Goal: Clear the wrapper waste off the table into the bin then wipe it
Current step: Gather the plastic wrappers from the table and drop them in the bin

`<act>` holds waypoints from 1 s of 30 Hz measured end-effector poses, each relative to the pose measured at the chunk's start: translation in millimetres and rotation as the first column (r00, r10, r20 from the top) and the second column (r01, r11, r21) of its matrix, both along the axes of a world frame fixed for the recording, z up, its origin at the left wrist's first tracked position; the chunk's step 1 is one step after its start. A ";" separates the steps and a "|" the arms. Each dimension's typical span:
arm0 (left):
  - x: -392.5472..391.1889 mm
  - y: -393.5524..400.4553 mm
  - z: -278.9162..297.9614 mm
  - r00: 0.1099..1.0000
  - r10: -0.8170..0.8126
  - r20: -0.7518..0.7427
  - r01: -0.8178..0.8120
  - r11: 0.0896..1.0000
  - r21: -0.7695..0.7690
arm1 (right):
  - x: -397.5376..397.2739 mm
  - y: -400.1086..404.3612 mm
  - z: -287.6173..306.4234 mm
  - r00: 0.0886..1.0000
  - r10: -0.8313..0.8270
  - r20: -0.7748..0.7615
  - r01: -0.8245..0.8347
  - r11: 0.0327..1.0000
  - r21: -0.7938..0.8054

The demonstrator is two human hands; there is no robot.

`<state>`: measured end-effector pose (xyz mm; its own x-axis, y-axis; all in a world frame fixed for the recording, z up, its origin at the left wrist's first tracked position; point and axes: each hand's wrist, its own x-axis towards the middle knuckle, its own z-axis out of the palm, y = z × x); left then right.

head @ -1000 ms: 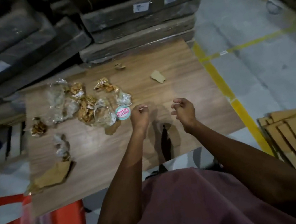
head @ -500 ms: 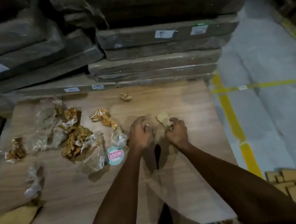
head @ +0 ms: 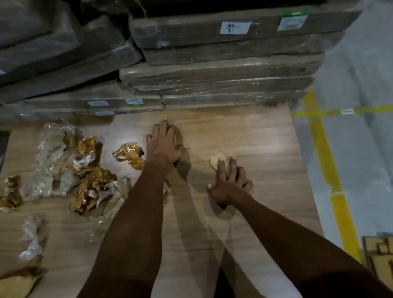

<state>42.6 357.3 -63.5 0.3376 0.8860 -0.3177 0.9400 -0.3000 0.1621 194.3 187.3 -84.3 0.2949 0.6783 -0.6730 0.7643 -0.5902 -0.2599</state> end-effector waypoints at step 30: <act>-237.6 -136.5 10.7 0.804 0.350 0.481 -0.443 0.892 0.092 | -199.4 74.0 44.7 0.987 0.140 -0.081 -0.081 0.863 0.499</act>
<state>-195.1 220.8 -52.8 0.0045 0.9994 -0.0332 0.8246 0.0151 0.5655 -5.2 261.2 -39.6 0.1419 0.9535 -0.2659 0.7660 -0.2759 -0.5806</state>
